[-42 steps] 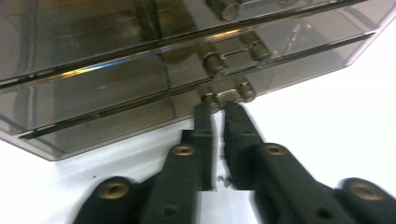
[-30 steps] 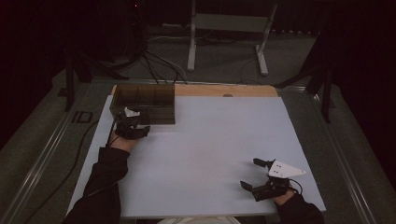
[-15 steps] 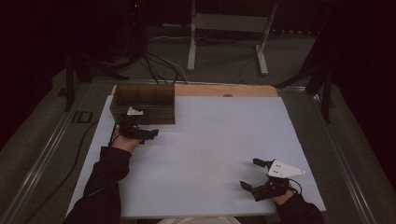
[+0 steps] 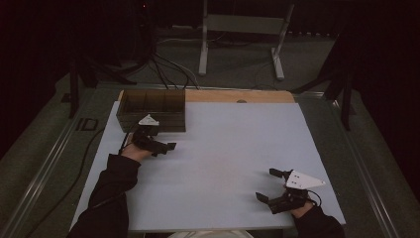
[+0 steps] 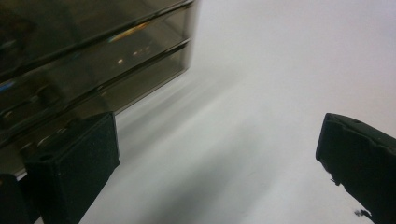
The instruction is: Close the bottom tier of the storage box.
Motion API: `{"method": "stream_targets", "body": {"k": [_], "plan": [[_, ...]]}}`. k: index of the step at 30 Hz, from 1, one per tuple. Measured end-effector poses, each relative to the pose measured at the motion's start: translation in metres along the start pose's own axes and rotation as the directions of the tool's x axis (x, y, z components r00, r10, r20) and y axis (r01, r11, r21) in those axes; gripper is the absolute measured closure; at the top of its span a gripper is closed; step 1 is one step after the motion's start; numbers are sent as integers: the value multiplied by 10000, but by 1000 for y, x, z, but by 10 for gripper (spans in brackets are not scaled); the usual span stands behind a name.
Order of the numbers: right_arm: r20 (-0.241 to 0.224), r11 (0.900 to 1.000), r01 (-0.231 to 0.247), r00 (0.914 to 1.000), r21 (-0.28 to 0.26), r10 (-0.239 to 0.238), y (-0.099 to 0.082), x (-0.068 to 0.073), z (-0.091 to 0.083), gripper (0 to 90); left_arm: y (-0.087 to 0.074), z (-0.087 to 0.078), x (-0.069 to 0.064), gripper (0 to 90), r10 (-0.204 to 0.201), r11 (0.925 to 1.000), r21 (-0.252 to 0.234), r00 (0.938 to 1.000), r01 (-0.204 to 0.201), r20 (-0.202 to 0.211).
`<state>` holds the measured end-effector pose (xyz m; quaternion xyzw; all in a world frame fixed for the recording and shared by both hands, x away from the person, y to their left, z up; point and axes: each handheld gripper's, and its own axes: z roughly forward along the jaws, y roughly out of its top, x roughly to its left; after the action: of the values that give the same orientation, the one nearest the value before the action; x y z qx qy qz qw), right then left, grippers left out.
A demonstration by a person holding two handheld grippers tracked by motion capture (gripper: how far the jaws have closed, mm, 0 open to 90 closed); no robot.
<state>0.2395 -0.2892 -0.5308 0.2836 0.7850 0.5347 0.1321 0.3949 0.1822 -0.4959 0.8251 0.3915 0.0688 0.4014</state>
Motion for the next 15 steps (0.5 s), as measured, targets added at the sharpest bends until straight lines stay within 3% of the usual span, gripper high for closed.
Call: {"method": "stream_targets", "body": {"k": [1,6,13,15], "plan": [[4,10000,1,10000,-4,-1,0,0,0,0,2,-2,-3,8,22,9999,-157,9998,-19,190],[-70,10000,62,10000,34,-61,1,1,3,0,6,-6,-8,8,140,9991,-390,9998,-136,104],[-9,9999,96,10000,52,-96,3,3,3,0,13,-22,-12,8,260,9942,-1058,9987,-213,435],[-2,9998,154,9999,103,-154,3,4,3,0,13,-25,-14,8,288,9933,-1126,9989,-245,364]]}}
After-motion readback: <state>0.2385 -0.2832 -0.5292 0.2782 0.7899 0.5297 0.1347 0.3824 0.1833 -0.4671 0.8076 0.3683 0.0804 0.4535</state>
